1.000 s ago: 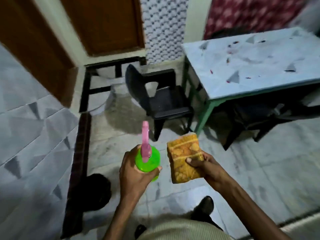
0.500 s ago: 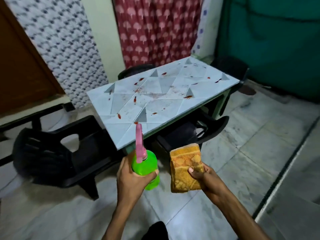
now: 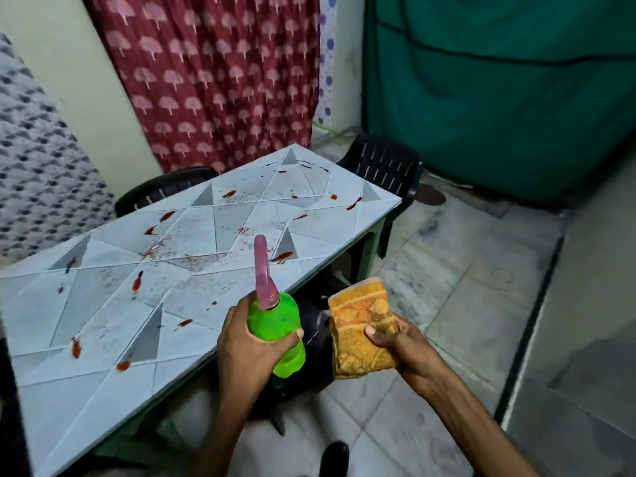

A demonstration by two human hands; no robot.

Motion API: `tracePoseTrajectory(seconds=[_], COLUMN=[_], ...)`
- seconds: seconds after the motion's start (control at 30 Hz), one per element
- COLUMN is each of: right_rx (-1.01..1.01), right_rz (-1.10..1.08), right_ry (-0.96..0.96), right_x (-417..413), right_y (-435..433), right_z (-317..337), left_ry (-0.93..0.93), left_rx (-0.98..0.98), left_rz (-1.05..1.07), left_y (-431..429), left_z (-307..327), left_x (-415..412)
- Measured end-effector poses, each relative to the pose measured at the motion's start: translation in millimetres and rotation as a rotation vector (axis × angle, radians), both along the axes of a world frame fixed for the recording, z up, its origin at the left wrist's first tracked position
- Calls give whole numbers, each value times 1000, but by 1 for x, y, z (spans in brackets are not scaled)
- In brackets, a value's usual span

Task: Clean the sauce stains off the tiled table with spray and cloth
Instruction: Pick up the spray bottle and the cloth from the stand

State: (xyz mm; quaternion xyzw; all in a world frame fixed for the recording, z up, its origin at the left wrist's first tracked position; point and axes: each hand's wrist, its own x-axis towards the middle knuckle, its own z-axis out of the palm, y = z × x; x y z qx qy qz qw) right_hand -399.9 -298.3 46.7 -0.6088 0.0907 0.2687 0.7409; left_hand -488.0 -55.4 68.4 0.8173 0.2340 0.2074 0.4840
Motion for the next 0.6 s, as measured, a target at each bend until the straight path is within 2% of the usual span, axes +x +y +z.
tracePoseTrajectory(seconds=[0.3, 0.47, 0.6], right_rx=[37, 53, 80], right_rz=[49, 182, 314], right_ry=[36, -2, 23], right_x=[206, 332, 423], right_y=[-74, -120, -132], right_z=[1, -7, -8], left_ry=[7, -19, -13], left_rx=[-27, -35, -27], left_rz=[12, 106, 271], left_y=[-83, -137, -169], left_z=[5, -1, 2], left_x=[206, 306, 367])
